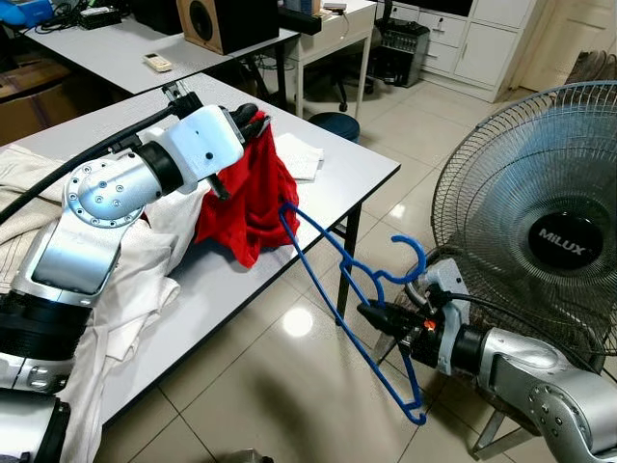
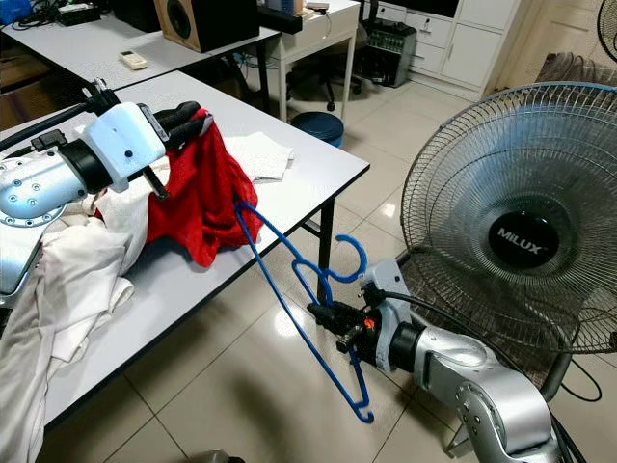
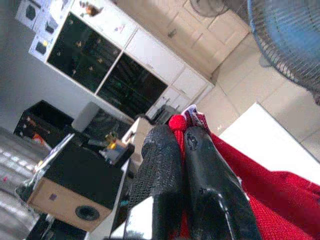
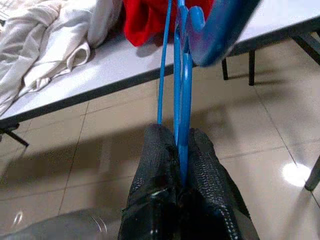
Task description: Hang hanger
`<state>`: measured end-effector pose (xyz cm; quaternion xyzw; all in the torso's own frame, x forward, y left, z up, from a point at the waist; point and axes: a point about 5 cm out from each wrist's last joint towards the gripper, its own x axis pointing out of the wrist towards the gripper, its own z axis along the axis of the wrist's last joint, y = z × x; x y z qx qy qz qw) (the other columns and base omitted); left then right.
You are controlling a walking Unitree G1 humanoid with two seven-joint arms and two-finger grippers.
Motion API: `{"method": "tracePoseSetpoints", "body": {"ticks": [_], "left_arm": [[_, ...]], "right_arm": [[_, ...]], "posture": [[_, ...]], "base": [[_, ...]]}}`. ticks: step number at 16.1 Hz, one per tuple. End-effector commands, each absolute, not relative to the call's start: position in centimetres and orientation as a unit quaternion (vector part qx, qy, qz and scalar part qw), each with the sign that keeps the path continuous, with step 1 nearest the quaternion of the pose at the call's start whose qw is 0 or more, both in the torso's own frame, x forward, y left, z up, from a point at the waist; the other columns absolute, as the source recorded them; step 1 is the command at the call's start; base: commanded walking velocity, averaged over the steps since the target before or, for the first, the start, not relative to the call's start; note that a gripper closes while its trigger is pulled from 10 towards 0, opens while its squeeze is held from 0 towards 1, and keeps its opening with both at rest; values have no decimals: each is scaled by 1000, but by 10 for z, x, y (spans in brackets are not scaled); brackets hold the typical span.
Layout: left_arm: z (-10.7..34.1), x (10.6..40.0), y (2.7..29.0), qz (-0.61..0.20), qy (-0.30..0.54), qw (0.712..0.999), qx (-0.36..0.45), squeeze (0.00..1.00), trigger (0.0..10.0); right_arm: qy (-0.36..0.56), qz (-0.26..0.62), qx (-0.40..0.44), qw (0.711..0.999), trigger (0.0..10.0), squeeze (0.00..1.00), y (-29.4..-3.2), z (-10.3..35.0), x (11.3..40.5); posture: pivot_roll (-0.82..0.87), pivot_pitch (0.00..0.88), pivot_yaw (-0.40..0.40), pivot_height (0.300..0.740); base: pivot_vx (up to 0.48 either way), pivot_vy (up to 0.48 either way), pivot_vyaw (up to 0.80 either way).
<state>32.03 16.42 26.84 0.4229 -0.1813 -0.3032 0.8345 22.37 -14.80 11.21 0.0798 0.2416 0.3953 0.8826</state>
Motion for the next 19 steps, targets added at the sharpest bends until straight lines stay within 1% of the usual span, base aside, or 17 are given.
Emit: {"method": "tracePoseSetpoints", "body": {"ticks": [1,2,3,4,5,6,7,8,10,11,12,13,16,17,18,19], "left_arm": [[275,316,162,-311,-205,829,417,0,0],[269,308,154,-360,-202,813,410,0,0],[265,305,151,-378,-197,807,409,0,0],[254,300,147,-417,-174,790,415,0,0],[243,297,143,-444,-147,779,417,0,0],[235,296,141,-455,-126,776,418,0,0],[221,298,142,-459,-88,769,437,0,0],[213,303,147,-440,-62,770,457,0,0],[211,308,155,-406,-49,779,475,0,0],[211,310,160,-385,-45,789,478,0,0],[209,309,164,-379,-34,789,482,0,0],[207,309,165,-379,-28,787,485,0,0],[202,304,166,-399,-9,789,468,0,0],[202,300,166,-419,-3,790,447,0,0],[204,287,165,-467,17,795,386,0,0],[206,281,165,-488,26,794,361,0,0]], "right_arm": [[245,383,83,887,10000,0,-151,112,227],[241,369,97,892,10000,0,-153,114,235],[240,366,101,894,10000,0,-154,114,238],[233,367,110,894,10000,0,-153,117,244],[227,371,120,892,10000,0,-151,119,251],[222,374,126,892,10000,0,-149,121,256],[208,379,135,892,10000,0,-146,125,264],[186,383,159,890,10000,0,-144,133,270],[158,382,207,887,10000,0,-143,142,277],[152,370,238,885,10000,0,-143,141,280],[148,355,271,882,10000,0,-142,139,285],[145,349,286,881,10000,0,-142,138,288],[129,321,343,873,10000,0,-139,139,300],[120,314,373,865,10000,0,-138,141,305],[106,309,420,846,10000,0,-131,146,314],[102,309,435,840,10000,0,-128,148,318]], "posture": [[-114,0,8,740],[-110,0,5,740],[-109,0,3,740],[-108,0,1,740],[-106,0,-2,740],[-104,0,-4,740],[-101,0,-6,740],[-101,0,-8,740],[-101,0,-9,740],[-97,0,-14,740],[-95,0,-16,740],[-95,0,-16,740],[-95,0,-15,740],[-93,0,-15,740],[-91,0,-20,740],[-91,0,-20,740]], "base": [[0,0,0],[0,0,0],[0,0,0],[0,0,0],[0,0,0],[0,0,0],[0,0,0],[0,0,0],[0,0,0],[0,0,0],[0,0,0],[0,0,0],[0,0,0],[0,0,0],[0,0,0],[0,0,0]]}}
